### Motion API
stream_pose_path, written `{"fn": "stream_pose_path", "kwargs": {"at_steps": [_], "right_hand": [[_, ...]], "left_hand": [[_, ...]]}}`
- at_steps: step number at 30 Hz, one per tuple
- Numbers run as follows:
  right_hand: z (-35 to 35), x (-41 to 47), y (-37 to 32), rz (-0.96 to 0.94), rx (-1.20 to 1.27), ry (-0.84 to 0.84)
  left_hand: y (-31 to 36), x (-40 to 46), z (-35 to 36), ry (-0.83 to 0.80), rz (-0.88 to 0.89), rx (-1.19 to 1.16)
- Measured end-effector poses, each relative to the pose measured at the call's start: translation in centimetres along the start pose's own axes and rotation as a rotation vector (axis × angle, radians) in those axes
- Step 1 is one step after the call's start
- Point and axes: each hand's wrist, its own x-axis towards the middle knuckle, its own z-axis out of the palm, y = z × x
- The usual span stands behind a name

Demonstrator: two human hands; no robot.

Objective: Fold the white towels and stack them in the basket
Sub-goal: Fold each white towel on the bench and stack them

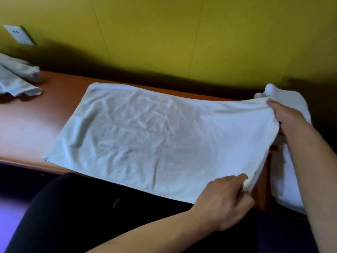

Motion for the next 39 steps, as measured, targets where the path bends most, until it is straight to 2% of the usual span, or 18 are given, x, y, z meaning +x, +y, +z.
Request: {"fn": "stream_pose_path", "kwargs": {"at_steps": [4, 8, 12, 14, 17, 22, 30, 35, 37, 39], "right_hand": [[-1.2, -2.3, -3.1, -0.066, -0.095, 0.044], [2.4, -5.3, -6.4, -0.061, -0.140, 0.165], [8.8, -7.8, -7.6, -0.117, -0.188, 0.074], [12.4, -8.2, -7.4, -0.126, -0.063, -0.032], [17.9, -8.3, -6.8, -0.146, 0.083, -0.099], [28.5, -11.2, -6.9, -0.194, 0.093, -0.162], [42.9, -13.5, -6.3, -0.331, -0.041, -0.210], [48.6, -14.3, -3.7, -0.360, -0.169, -0.230], [50.0, -14.5, -2.6, -0.342, -0.212, -0.304], [50.4, -15.1, -1.3, -0.269, -0.214, -0.417]], "left_hand": [[2.9, -0.5, -1.5, 0.050, -0.030, -0.121], [3.1, -1.8, -4.2, 0.126, -0.048, -0.159], [0.1, -3.8, -7.5, 0.304, -0.115, -0.164], [-2.0, -5.1, -9.6, 0.354, -0.199, -0.228], [-4.7, -7.5, -13.0, 0.417, -0.321, -0.316], [-7.7, -10.6, -18.2, 0.575, -0.391, -0.448], [-14.0, -13.7, -25.2, 0.774, -0.576, -0.368], [-18.5, -15.7, -27.3, 0.849, -0.723, -0.315], [-20.5, -16.4, -27.8, 0.836, -0.781, -0.217], [-22.9, -17.2, -28.2, 0.755, -0.872, 0.009]]}}
